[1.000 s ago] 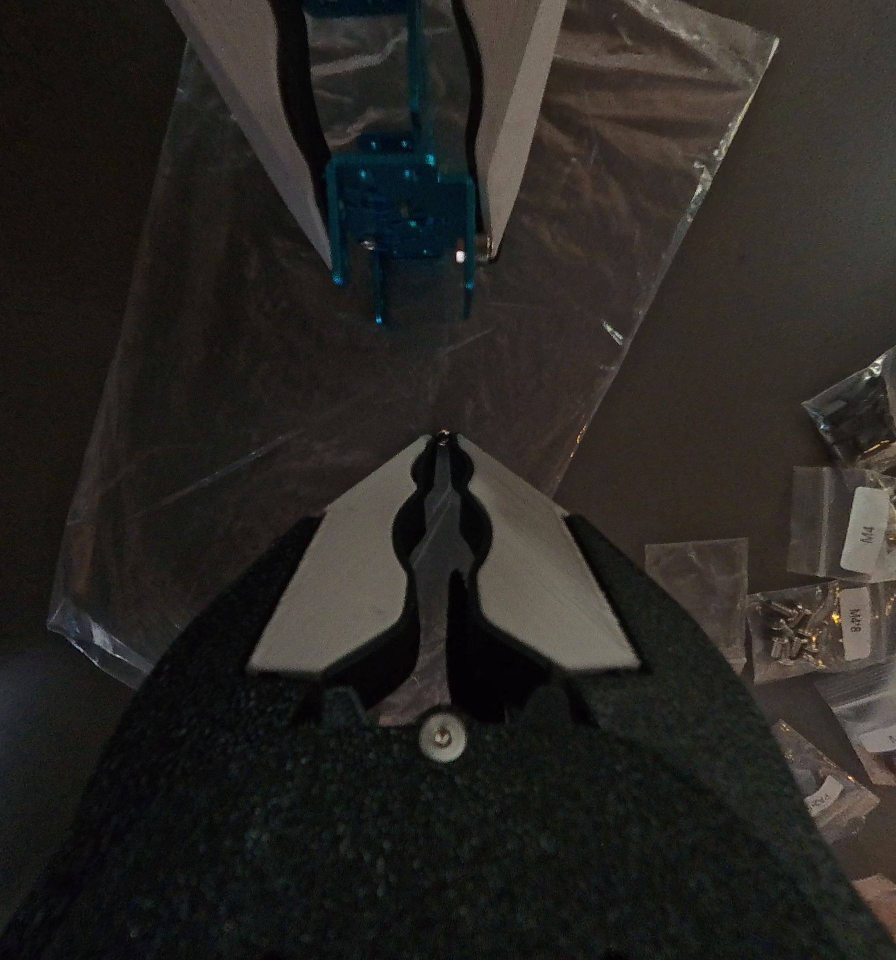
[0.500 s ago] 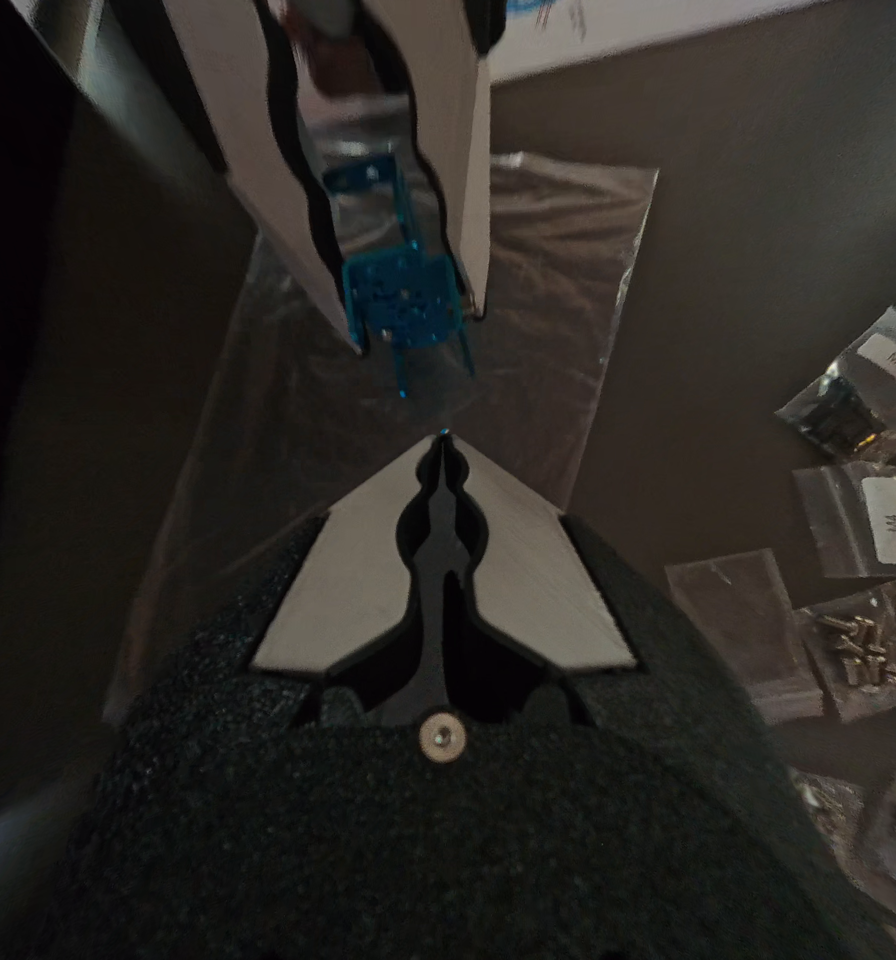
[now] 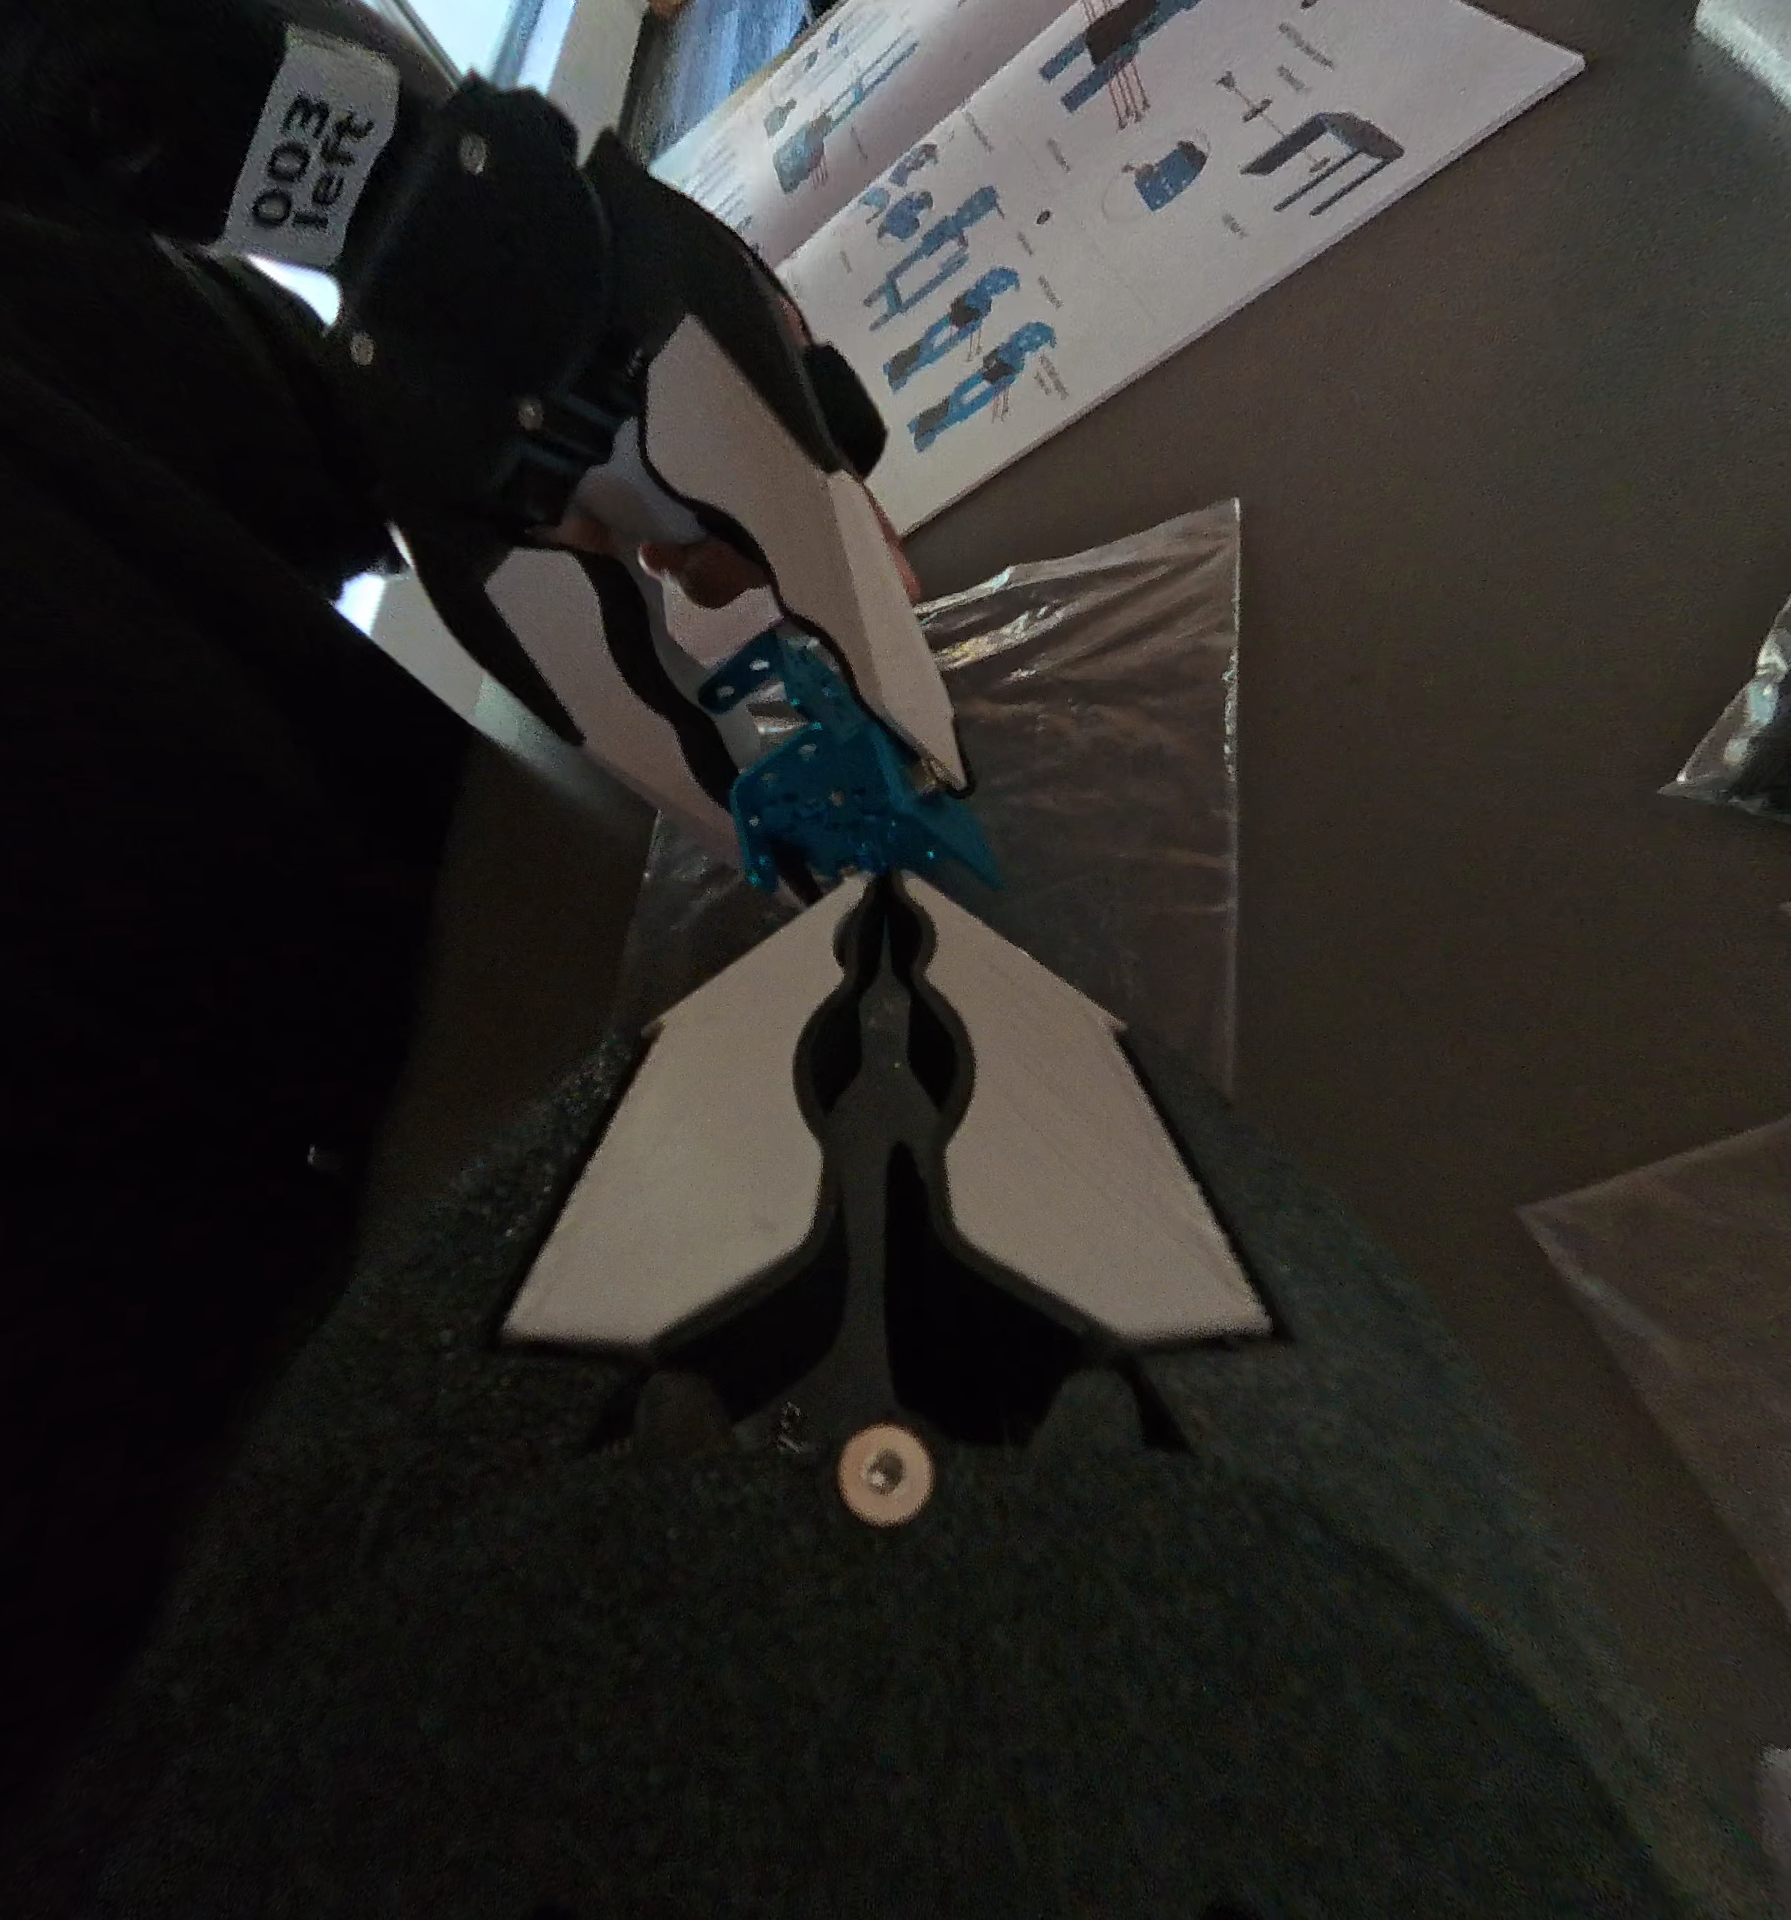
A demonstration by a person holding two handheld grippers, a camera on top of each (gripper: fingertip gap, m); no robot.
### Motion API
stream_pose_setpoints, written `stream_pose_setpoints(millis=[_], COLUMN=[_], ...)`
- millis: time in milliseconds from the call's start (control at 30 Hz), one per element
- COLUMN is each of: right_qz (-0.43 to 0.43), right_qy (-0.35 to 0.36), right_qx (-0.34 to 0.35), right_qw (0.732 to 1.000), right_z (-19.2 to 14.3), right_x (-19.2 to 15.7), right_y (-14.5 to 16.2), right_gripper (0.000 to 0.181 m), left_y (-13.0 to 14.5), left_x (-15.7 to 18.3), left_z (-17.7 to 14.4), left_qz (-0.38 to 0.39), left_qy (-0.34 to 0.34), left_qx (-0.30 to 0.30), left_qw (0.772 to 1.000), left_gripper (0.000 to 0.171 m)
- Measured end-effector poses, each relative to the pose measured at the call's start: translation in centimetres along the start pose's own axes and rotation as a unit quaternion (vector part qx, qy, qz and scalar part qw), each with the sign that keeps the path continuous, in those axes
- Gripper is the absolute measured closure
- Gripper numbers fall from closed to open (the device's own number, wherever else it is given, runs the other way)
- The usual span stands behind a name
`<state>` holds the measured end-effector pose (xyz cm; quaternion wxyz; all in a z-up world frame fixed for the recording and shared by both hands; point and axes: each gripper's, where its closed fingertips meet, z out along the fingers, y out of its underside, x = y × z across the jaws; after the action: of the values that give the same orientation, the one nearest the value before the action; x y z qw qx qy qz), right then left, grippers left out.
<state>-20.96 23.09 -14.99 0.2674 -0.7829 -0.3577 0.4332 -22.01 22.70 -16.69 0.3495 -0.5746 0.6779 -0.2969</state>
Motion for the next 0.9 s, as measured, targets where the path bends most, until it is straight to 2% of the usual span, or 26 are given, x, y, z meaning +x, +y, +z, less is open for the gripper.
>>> stream_pose_setpoints(millis=[67, 100, 133, 233, 367, 500, 600, 767, 900], right_qz=[-0.035, -0.056, -0.082, -0.151, -0.199, -0.229, -0.261, -0.274, -0.275], right_qy=[0.018, 0.051, 0.083, 0.128, 0.13, 0.11, 0.106, 0.101, 0.096], right_qx=[-0.033, -0.062, -0.085, -0.135, -0.21, -0.262, -0.275, -0.313, -0.313], right_qw=[0.999, 0.995, 0.99, 0.971, 0.948, 0.931, 0.919, 0.904, 0.904], right_z=[-0.2, -0.3, -0.4, -0.1, 0.5, 0.8, 1.2, 1.6, 1.8], right_x=[0.2, 0.9, 1.7, 2.1, 2.1, 2.3, 2.5, 3.1, 2.9], right_y=[0.9, 1.6, 2.1, 2.7, 3.0, 2.8, 2.2, 3.0, 3.0], right_gripper=[0.181, 0.176, 0.168, 0.164, 0.159, 0.164, 0.166, 0.172, 0.176], left_y=[0.1, 0.1, 0.2, 0.2, 0.3, 0.5, 0.7, 0.9, 0.9], left_x=[-0.1, -0.1, -0.2, -0.2, -0.2, -0.4, -0.4, -0.5, -0.6], left_z=[-0.1, -0.1, -0.1, -0.1, -0.2, -0.5, -0.8, -0.9, -0.9], left_qz=[-0.016, -0.02, -0.021, -0.02, -0.022, -0.023, -0.024, -0.026, -0.036], left_qy=[0.008, 0.009, 0.009, 0.006, 0.008, 0.007, 0.01, 0.012, 0.018], left_qx=[-0.003, -0.004, -0.005, -0.004, -0.005, -0.005, -0.005, -0.005, -0.001], left_qw=[1.0, 1.0, 1.0, 1.0, 1.0, 1.0, 1.0, 1.0, 0.999], left_gripper=[0.132, 0.132, 0.132, 0.132, 0.132, 0.132, 0.132, 0.132, 0.132])
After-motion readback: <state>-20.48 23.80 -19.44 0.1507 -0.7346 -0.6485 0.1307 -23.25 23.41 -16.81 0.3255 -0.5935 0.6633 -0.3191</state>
